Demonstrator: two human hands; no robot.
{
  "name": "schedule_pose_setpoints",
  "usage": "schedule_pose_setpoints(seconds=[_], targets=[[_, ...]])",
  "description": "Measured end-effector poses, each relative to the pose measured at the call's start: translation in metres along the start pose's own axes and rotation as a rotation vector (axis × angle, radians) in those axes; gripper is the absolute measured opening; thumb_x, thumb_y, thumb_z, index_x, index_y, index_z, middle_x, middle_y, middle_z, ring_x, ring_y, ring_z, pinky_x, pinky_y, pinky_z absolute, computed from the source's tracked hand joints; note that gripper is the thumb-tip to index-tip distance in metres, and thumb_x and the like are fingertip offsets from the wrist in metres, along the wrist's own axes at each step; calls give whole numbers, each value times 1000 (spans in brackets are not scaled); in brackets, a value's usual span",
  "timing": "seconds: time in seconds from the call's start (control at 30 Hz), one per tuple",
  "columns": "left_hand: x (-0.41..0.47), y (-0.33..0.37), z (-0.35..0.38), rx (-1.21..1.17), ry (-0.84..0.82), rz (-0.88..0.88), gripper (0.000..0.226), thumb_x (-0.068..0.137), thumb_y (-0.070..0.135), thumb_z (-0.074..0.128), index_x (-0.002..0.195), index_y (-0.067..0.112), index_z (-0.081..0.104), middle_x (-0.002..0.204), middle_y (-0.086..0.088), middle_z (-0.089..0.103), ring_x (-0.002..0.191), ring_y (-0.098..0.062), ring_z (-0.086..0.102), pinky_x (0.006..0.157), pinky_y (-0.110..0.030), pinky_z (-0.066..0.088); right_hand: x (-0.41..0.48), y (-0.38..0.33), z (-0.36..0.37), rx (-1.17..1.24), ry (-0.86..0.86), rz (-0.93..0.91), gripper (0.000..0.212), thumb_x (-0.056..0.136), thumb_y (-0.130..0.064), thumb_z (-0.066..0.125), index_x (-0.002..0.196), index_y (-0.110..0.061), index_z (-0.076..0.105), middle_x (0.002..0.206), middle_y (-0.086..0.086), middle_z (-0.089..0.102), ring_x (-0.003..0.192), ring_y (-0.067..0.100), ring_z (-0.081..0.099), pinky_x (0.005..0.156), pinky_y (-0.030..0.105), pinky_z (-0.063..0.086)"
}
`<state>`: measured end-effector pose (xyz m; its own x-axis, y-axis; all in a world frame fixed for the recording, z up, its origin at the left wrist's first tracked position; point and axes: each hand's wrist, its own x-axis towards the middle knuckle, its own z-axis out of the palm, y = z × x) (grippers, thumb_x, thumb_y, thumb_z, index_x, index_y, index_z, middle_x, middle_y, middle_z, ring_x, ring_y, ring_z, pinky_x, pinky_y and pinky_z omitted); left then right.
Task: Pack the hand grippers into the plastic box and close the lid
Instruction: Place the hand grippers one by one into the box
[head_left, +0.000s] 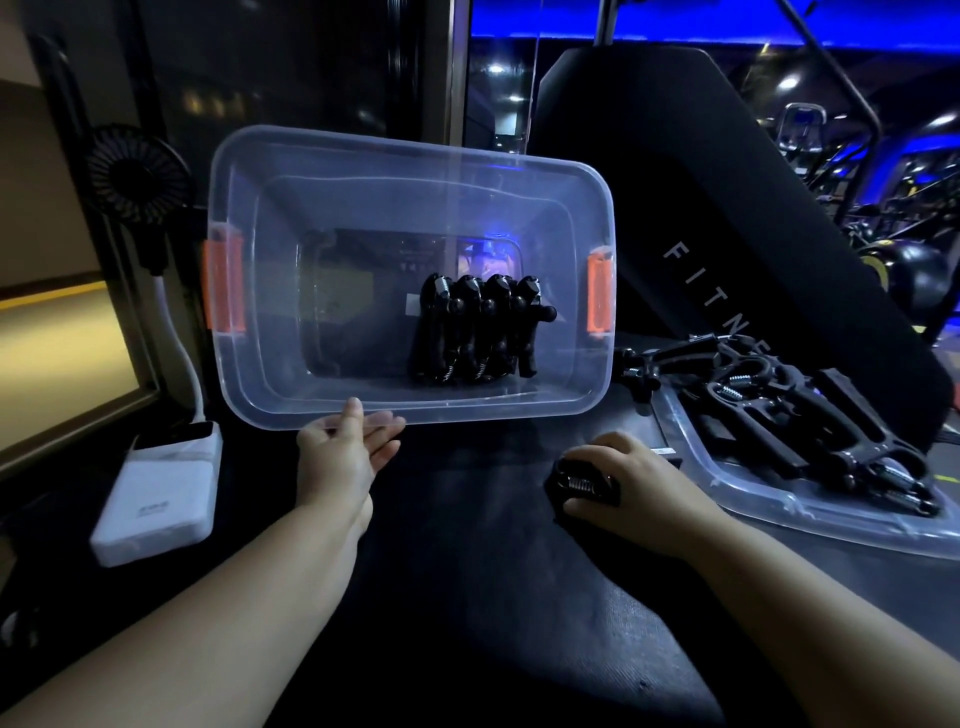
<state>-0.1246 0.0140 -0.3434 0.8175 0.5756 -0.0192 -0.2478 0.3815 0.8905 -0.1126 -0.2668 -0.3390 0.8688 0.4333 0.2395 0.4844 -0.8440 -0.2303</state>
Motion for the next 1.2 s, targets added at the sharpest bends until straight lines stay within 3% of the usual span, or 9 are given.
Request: schedule_pose_setpoints(seconds=[0.1,0.2,0.33,0.4,0.6,0.77,0.93,1.03,1.2], targets=[[0,-1,0,5,4,0,16,101,27,44,93,13,46,82,-8,69,68,-13,71,63,-27,55,0,3,-6,18,39,22,60,77,-67,58,128,-36,55,126,-12,47,114,7,51,96,21,39],[1,-1,0,5,-2,-2,18,101,27,44,101,9,46,82,-8,69,67,-13,71,61,-25,55,1,7,-15,-58,80,106,87,62,-89,34,133,-40,49,135,-13,44,126,10,41,103,32,33],[2,-2,-1,12,-9,-6,29,101,27,44,116,3,46,81,-7,69,67,-13,72,58,-23,54,-5,14,-23,-87,-144,303,136,25,-106,15,144,-42,28,155,-9,22,143,14,18,112,40,17],[2,-2,-2,19,-11,-4,29,101,28,44,116,2,47,81,-7,70,67,-13,72,56,-22,53,-6,16,-23,-130,-219,320,148,13,-106,6,146,-42,24,158,-7,17,145,14,13,114,41,13],[-2,-1,-1,38,-15,-1,19,101,27,43,92,12,50,77,-5,69,63,-10,71,57,-22,49,-7,21,-28,-186,-277,242,147,10,-105,21,145,-47,21,150,-13,26,142,11,12,110,39,15],[2,-2,-2,51,-17,-14,27,101,29,43,110,4,50,79,-6,70,65,-11,72,52,-18,50,-7,23,-28,-202,-204,198,128,20,-106,24,131,-46,41,125,-17,45,128,9,35,102,33,18],[-2,0,-2,60,-24,-2,20,101,28,42,97,10,51,78,-5,70,64,-11,71,58,-22,49,-6,14,-25,-66,-248,174,127,25,-103,38,135,-38,40,130,-16,42,125,7,37,99,26,33],[-4,1,-1,62,-20,5,19,101,27,43,92,13,50,78,-5,69,63,-10,71,60,-23,49,-8,9,-26,-22,-258,177,131,26,-103,38,140,-38,36,133,-14,40,128,8,34,100,26,34],[-1,0,-1,65,-31,-5,29,101,28,42,108,2,51,82,-9,69,62,-9,71,55,-19,50,-7,-7,-19,-75,-238,176,140,25,-105,26,146,-35,26,141,-7,38,134,15,30,109,35,28]])
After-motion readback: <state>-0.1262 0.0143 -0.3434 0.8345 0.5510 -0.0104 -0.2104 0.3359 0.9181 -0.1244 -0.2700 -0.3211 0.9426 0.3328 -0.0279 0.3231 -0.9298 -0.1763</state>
